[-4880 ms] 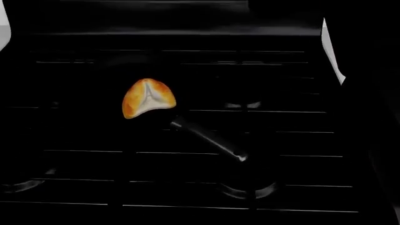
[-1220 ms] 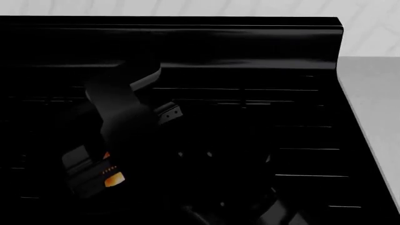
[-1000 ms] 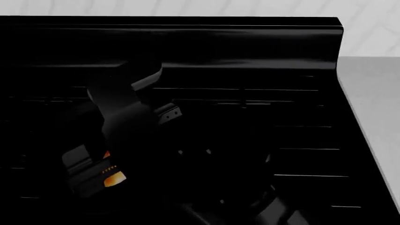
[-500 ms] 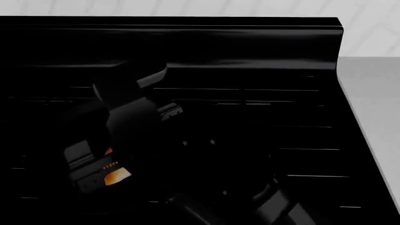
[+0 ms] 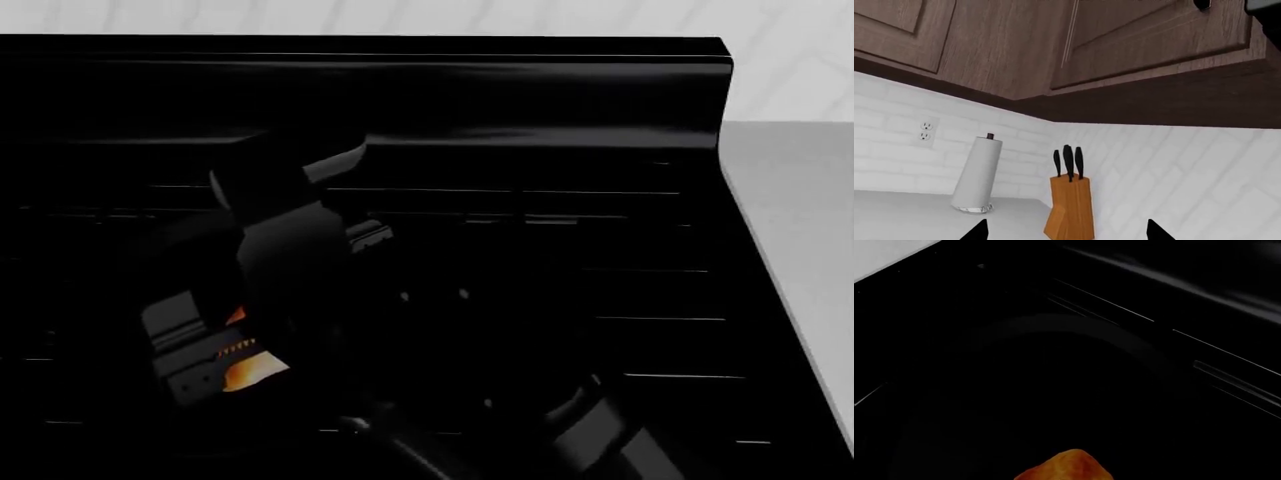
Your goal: Pick the chicken breast from the pan and place it in the bowl.
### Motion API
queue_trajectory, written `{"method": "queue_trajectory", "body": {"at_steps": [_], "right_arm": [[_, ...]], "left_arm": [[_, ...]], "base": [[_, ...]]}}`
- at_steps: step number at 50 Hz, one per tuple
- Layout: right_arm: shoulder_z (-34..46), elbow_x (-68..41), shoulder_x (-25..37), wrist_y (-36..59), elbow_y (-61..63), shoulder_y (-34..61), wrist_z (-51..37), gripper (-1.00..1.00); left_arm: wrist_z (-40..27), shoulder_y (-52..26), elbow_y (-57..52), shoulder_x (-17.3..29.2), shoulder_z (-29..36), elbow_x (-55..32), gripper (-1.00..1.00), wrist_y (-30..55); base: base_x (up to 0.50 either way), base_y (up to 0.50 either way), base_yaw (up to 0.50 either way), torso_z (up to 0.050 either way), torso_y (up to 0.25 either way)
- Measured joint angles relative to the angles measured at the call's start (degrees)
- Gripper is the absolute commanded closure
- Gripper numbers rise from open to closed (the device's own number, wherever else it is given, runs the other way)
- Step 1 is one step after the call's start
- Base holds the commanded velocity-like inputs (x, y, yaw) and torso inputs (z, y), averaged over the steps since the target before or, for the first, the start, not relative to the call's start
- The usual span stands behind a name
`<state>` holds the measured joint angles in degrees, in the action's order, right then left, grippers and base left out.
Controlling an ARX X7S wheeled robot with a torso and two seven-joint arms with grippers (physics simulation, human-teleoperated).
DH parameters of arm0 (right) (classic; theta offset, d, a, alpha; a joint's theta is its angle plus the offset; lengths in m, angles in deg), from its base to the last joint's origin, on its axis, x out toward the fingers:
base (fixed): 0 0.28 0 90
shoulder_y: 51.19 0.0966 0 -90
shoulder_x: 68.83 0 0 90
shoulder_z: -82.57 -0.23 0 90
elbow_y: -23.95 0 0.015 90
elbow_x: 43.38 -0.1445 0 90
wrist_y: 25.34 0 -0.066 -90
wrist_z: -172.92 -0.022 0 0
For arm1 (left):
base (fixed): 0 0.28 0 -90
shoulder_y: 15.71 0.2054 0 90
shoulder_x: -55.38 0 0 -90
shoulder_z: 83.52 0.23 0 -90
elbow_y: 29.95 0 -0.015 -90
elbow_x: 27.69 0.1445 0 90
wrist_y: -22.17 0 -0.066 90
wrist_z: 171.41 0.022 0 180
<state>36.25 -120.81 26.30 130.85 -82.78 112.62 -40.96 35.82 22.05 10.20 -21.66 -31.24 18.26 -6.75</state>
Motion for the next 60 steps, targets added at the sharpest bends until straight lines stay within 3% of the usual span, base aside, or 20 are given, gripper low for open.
{"method": "queue_trajectory", "body": {"at_steps": [27,60], "right_arm": [[-0.78,-5.72,1.91,0.04,2.44,-0.57,-4.81,1.00],[-5.52,-12.47,10.16,0.91,8.96,3.13,-13.63,1.00]], "left_arm": [[-2.09,0.00,0.47,0.07,-0.64,-2.54,-1.00,-0.64],[-3.04,0.08,0.14,0.04,-0.16,-3.96,-1.00,0.40]], "base": [[0.01,-0.02,-0.02,-0.025,0.000],[0.01,-0.01,-0.01,-0.025,0.000]]}}
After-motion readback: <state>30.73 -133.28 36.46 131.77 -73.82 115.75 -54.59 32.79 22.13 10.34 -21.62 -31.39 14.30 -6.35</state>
